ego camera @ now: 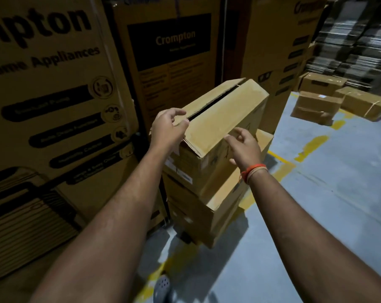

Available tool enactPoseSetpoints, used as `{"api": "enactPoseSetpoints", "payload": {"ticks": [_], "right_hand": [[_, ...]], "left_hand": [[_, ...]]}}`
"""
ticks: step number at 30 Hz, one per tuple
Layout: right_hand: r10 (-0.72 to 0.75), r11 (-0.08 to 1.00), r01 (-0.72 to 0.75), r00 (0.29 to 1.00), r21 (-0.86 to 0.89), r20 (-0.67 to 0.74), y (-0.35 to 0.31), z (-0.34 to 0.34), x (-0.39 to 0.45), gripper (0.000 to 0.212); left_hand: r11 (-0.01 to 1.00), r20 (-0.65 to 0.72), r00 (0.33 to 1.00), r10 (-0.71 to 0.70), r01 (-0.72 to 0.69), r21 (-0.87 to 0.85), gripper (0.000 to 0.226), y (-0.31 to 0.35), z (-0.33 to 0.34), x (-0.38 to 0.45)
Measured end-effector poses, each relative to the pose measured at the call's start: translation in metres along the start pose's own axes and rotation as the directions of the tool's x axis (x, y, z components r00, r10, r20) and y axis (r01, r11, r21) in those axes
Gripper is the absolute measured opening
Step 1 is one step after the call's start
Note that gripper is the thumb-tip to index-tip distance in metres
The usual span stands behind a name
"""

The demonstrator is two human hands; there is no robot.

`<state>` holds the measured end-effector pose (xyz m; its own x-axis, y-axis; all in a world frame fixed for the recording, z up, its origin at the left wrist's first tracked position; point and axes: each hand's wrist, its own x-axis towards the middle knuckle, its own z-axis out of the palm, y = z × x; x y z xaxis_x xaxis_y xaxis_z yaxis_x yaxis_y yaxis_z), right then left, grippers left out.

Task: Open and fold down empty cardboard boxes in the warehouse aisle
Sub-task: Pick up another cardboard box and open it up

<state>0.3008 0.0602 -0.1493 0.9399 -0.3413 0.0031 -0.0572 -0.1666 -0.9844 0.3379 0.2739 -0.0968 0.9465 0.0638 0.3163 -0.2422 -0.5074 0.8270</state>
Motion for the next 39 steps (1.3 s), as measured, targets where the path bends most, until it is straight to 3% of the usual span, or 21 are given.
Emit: {"api": "enactPoseSetpoints", "payload": {"ticks": [6, 10, 12, 14, 19, 21, 29, 39], "right_hand": [[0.113, 0.992, -0.118, 0.987, -0.037, -0.118, -0.003, 0.042, 0.066, 0.086], [0.12, 0.987, -0.138, 0.973, -0.082, -0.195, -0.001, 0.053, 0.098, 0.089], [0.112, 0.983, -0.133, 0.981, -0.127, -0.159, 0.001, 0.048, 0.098, 0.093], [0.134, 0.973, -0.17, 0.967, -0.154, -0.219, 0.007, 0.057, 0.126, 0.098], [0.14, 0.981, -0.161, 0.973, -0.105, -0.185, 0.011, 0.053, 0.133, 0.099], [0.136, 0.987, -0.15, 0.97, -0.054, -0.201, 0.013, 0.053, 0.134, 0.1], [0.112, 0.993, -0.115, 0.974, -0.007, -0.195, 0.014, 0.052, 0.122, 0.107], [-0.001, 0.993, -0.011, 0.995, 0.118, 0.101, 0.012, -0.016, 0.047, 0.116]], "left_hand": [[0.992, 0.047, 0.999, -0.012, 0.006, 0.13, 0.031, -0.038, 0.004, 0.103], [0.978, 0.279, 0.953, -0.121, 0.067, 0.197, 0.056, -0.052, 0.019, 0.159], [0.976, 0.412, 0.9, -0.14, 0.054, 0.212, 0.073, -0.053, 0.026, 0.161], [0.975, 0.578, 0.797, -0.176, 0.059, 0.215, 0.082, -0.062, 0.046, 0.197], [0.975, 0.768, 0.607, -0.204, 0.059, 0.213, 0.105, -0.059, 0.071, 0.215], [0.984, 0.808, 0.561, -0.179, 0.083, 0.16, 0.107, -0.063, 0.075, 0.22], [0.987, 0.782, 0.606, -0.145, 0.14, 0.075, 0.111, -0.06, 0.063, 0.195], [0.985, 0.615, 0.771, -0.168, 0.151, 0.079, 0.117, -0.002, 0.03, 0.059]]}}
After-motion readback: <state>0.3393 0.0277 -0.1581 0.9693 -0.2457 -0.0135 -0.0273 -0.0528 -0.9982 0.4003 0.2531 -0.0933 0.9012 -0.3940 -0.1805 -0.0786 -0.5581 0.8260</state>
